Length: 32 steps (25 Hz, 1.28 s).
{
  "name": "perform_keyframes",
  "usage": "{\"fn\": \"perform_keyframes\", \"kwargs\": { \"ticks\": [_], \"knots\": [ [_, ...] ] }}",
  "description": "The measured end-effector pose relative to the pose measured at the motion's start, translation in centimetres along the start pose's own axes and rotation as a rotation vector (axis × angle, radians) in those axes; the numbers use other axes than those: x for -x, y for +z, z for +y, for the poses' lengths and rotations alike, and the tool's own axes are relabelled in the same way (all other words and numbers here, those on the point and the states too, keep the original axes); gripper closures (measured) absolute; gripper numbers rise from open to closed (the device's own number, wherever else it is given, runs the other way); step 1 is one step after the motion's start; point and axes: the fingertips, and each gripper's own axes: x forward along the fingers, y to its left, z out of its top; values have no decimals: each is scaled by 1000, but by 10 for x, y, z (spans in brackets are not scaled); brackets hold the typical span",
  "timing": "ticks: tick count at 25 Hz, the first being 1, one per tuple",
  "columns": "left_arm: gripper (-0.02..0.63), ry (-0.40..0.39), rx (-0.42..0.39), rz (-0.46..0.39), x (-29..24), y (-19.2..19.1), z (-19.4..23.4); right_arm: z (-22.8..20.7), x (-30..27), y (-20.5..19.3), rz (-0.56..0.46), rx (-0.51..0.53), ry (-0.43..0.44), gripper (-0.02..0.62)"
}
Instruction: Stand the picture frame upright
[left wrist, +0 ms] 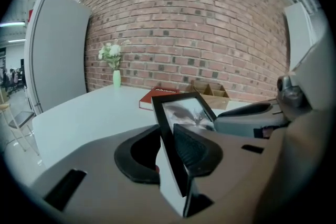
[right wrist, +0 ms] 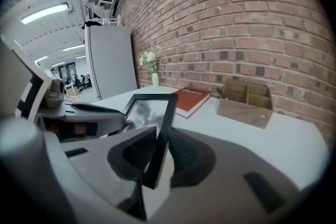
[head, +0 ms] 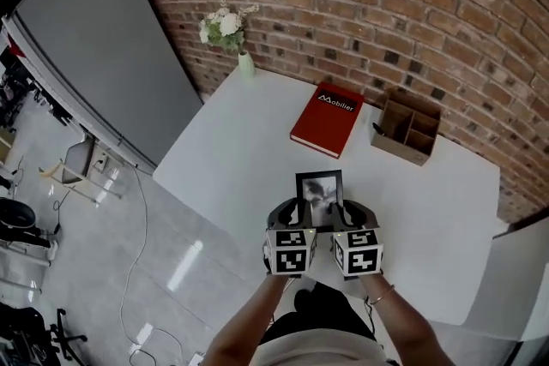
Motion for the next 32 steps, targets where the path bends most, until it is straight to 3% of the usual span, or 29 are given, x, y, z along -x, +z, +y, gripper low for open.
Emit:
{"fn": "perform_keyframes", "kwargs": {
  "ticks": [16,21,32],
  "knots": [
    [534,-296,-199,-78,-18,44,-125,-96,86,4,-122,-130,-311,518],
    [534,-351,-248,-96,-34,56,-162,-130,101,4,-146,-152,-369,518],
    [535,-390,-321,-113,-78,82,-211,-191,100,11,-183,-181,-412,518]
  ]
}}
